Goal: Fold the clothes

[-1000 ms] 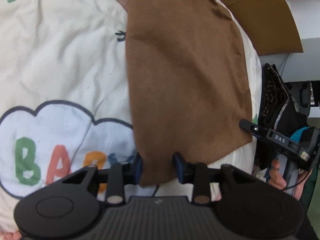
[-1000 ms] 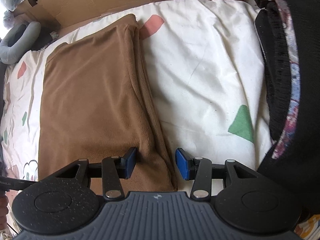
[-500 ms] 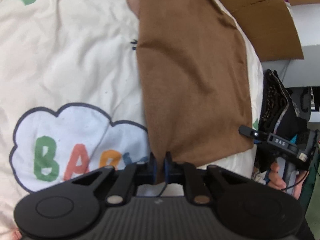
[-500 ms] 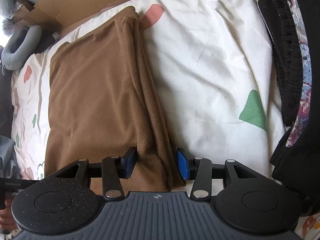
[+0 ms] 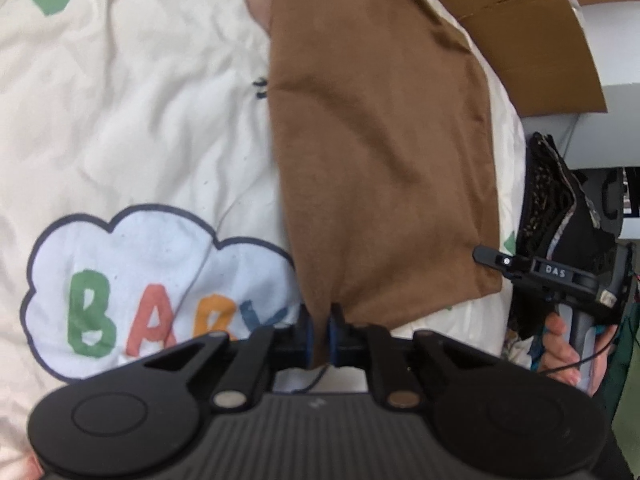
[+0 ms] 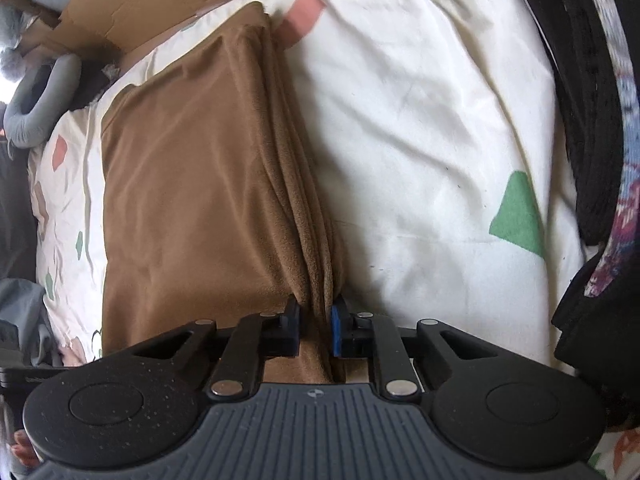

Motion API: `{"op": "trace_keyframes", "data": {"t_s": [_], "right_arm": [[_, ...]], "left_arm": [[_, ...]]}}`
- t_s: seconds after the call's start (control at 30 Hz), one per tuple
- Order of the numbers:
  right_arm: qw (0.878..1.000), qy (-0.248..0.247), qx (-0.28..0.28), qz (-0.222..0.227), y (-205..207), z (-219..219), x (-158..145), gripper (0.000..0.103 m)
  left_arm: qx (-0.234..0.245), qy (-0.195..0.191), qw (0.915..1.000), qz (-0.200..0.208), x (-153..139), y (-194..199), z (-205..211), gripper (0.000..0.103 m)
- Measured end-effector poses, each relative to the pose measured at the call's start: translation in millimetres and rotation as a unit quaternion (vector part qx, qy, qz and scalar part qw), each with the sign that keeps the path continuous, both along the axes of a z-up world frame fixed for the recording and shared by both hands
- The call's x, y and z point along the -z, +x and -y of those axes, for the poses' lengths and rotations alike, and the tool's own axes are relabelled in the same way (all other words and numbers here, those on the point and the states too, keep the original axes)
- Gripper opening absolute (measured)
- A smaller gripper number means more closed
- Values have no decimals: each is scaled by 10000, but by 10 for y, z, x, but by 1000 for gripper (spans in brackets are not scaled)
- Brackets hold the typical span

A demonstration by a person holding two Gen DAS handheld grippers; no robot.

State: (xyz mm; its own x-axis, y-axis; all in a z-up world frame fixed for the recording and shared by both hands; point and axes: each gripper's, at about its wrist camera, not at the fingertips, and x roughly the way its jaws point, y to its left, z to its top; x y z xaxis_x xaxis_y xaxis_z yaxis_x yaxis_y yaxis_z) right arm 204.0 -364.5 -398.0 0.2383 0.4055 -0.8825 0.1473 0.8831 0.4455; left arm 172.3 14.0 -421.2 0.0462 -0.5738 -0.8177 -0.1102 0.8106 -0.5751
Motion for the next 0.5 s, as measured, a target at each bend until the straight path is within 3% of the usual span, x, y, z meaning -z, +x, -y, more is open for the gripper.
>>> {"op": "trace_keyframes", "data": {"t_s": [0.3, 0.5], "right_arm": [[9992, 385, -40, -42, -67, -4, -268, 13], [9975, 688, -48, -165, -206, -102, -251, 13]], "left_arm": [[59, 60, 9996, 268, -453, -4, -183, 7], [92, 267, 9992, 300, -475, 0, -386, 7]]}}
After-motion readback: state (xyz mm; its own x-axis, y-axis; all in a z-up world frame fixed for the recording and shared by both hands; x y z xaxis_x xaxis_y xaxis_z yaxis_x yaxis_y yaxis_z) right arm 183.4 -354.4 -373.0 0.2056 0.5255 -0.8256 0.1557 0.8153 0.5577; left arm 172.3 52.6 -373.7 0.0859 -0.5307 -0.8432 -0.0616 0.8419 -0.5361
